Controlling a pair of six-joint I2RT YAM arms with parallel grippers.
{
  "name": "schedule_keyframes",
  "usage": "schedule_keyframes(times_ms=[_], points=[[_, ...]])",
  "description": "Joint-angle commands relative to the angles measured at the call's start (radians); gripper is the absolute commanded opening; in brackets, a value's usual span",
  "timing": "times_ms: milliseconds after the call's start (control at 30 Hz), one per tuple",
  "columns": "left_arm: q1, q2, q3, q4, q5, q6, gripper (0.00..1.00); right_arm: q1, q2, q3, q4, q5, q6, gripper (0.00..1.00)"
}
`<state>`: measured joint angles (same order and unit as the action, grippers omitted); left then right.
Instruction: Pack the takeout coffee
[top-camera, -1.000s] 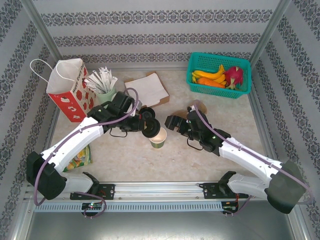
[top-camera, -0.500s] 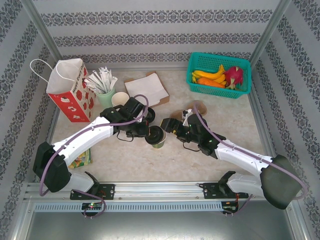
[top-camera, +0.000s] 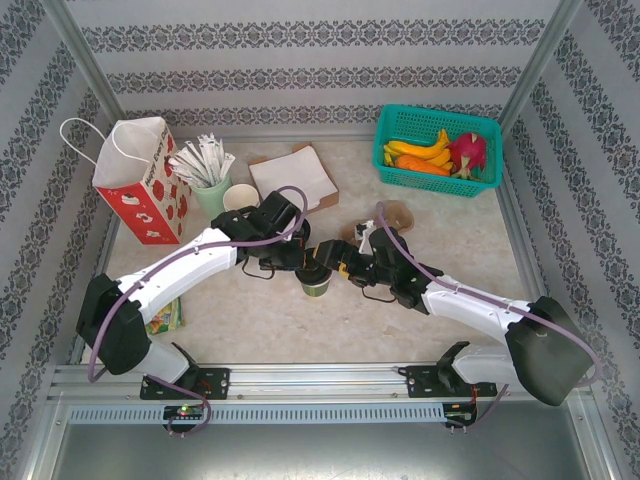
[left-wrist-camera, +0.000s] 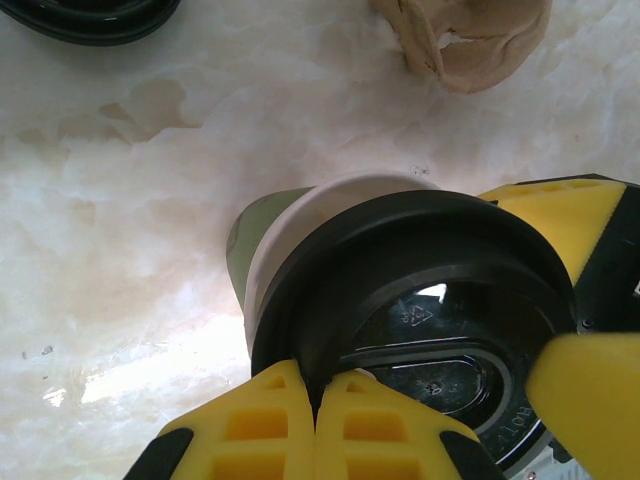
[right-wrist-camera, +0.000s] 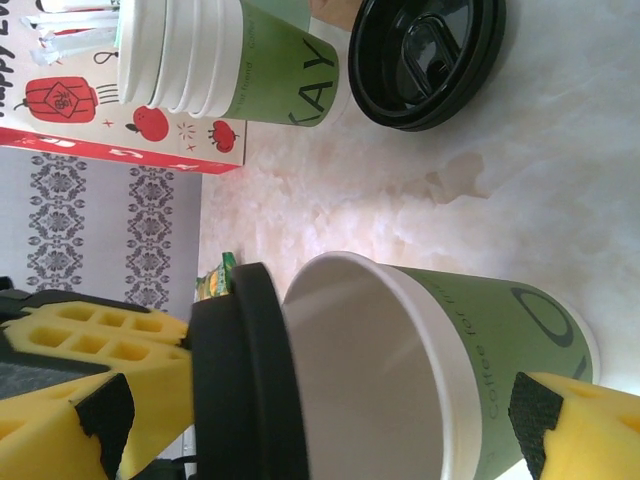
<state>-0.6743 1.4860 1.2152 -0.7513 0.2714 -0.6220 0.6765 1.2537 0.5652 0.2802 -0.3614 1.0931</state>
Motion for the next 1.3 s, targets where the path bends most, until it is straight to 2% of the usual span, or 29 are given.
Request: schedule_keyframes(times_ms=[0, 833, 1267], points=[[-0.014, 0.02, 0.033, -0.01, -0.014, 0.008, 0.0, 0.002, 0.006, 0.025, 0.034, -0.025, -0.024, 0.98], [-0.031, 0.034, 0.03, -0.024, -0.08, 0.019, 0.0, 0.009, 0.022, 0.028, 0.043, -0.048, -0.045, 0.98], [-0.036, 0.088, 0.007, 0.012, -0.038, 0.038, 0.0, 0.012, 0.057, 0.041, 0.079, -0.085, -0.053, 0.98]])
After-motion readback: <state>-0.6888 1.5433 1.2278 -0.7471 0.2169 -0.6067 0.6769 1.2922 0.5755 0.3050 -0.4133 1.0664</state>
